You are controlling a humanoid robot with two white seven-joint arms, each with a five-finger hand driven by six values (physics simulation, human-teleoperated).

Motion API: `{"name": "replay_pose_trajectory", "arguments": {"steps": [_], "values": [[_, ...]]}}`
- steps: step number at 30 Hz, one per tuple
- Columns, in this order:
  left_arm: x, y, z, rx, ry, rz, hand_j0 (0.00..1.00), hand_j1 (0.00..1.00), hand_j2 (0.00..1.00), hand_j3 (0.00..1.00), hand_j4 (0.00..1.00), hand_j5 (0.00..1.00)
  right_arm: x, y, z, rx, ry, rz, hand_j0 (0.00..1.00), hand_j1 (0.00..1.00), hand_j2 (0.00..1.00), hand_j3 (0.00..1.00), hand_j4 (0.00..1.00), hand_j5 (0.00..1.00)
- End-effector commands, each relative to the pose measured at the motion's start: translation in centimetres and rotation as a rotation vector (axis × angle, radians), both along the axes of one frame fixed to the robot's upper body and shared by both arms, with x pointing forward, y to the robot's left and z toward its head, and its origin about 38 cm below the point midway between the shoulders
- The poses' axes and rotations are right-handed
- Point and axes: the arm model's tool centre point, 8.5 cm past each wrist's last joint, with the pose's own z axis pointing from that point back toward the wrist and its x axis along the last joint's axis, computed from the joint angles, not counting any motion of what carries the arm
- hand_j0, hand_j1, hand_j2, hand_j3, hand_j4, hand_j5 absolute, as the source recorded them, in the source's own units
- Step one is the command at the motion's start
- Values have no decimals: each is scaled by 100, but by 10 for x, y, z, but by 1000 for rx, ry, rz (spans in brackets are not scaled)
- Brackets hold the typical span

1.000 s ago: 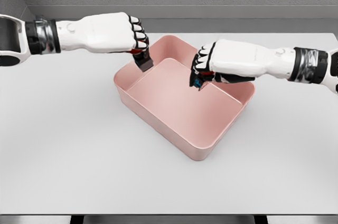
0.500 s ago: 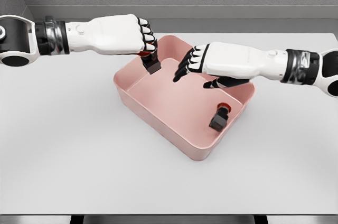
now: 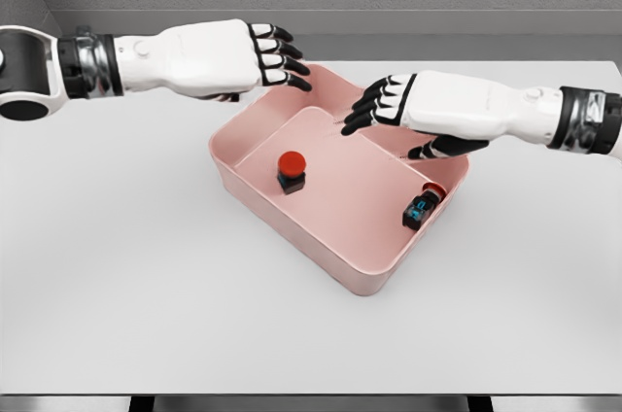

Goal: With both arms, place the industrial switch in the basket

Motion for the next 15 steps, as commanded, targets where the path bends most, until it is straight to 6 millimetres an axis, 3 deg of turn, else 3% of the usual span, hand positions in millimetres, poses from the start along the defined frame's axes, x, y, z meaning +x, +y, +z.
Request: {"name": "replay_pose_trajectory", "arguments": {"steps": [1, 2, 5, 10, 11, 15], "values": [[1, 5, 5, -22, 2, 14, 100, 100, 100, 100, 100, 100, -2, -23, 7, -22, -13, -50, 90, 90, 90, 90, 90, 90], [2, 12, 5, -19, 5, 29, 100, 100, 100, 100, 100, 100, -5, -34, 0, -44, 9, -70, 94, 94, 94, 94, 94, 94], [-2, 62, -9, -14, 60, 137, 100, 100, 100, 100, 100, 100, -11, -72, 8, -125, 1, -150, 100, 100, 100, 100, 100, 100], [-10, 123, -8, 32, 68, 270, 100, 100, 100, 100, 100, 100, -10, -73, 9, -124, -1, -153, 100, 100, 100, 100, 100, 100], [-12, 126, -16, 33, 86, 276, 100, 100, 100, 100, 100, 100, -10, -72, 8, -120, 0, -151, 100, 100, 100, 100, 100, 100], [-14, 134, -16, 41, 87, 293, 100, 100, 100, 100, 100, 100, -9, -77, 9, -125, 2, -164, 100, 100, 100, 100, 100, 100]]}}
